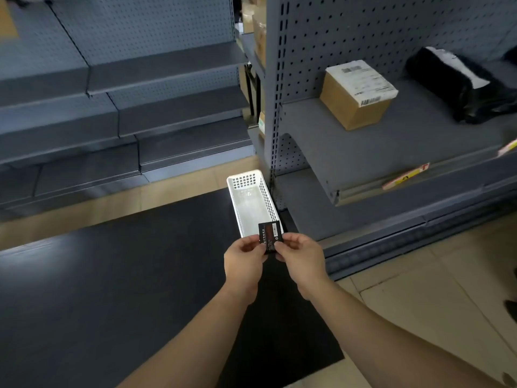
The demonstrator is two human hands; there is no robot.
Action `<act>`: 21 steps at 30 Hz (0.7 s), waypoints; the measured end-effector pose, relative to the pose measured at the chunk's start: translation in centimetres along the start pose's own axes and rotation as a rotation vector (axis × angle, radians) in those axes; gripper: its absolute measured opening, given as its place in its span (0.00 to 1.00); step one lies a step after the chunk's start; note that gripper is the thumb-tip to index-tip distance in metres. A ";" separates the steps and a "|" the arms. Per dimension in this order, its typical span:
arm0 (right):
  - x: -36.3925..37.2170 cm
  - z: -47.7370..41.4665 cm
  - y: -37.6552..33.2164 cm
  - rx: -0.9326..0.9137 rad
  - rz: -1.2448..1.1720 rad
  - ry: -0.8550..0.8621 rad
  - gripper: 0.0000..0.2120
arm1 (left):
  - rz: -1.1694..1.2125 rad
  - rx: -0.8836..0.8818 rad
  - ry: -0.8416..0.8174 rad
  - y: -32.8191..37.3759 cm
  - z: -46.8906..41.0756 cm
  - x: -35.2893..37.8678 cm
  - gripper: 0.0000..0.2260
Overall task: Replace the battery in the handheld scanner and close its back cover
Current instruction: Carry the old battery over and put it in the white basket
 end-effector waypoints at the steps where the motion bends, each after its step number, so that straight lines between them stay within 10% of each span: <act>1: 0.4 -1.0 0.3 0.009 0.028 -0.011 0.10 | -0.007 -0.015 0.021 -0.1 -1.0 0.3 0.08; 21: 6.4 -13.8 6.4 0.057 0.582 -0.180 0.06 | -0.384 -0.221 0.194 -1.5 -11.9 3.7 0.15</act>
Point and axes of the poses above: each hand's wrist, its own z-axis away from the middle knuckle, its own x-axis out of the palm, y = z × x, the point moved 3 cm from there along -z, towards the middle knuckle, and after that the axes turned 6 degrees about -x, right-handed, at the moved point
